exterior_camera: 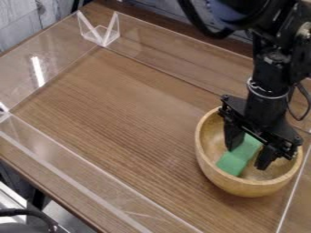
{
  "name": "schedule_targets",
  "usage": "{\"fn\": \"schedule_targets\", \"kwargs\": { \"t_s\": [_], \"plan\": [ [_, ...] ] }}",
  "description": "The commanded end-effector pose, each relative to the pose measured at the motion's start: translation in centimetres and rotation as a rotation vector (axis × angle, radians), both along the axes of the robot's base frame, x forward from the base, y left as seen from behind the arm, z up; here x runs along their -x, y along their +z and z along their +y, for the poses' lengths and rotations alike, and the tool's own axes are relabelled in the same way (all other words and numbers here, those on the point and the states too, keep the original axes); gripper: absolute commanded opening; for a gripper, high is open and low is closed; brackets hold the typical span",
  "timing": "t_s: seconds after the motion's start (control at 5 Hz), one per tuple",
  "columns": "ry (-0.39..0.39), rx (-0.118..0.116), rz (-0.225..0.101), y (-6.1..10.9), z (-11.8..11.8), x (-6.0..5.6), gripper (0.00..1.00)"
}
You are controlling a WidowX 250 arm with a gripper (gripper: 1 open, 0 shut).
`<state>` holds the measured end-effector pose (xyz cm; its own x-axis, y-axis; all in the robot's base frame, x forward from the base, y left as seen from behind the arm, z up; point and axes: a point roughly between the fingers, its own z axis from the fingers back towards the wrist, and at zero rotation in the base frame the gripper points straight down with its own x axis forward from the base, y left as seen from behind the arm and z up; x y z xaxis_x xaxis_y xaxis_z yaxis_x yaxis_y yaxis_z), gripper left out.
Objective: Remove the green block from inside the brown bowl and put it on the table
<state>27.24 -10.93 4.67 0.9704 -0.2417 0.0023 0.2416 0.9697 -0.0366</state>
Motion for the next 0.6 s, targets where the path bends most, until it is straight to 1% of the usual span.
{"fn": "schedule_targets", "kwargs": {
  "t_s": [0.0,0.4],
  "plan": [
    [0.011,0.014,-0.026,0.69,0.33,-0.46,1.0],
    [0.011,0.022,-0.026,0.58,0.58,-0.53,1.0]
  ]
}}
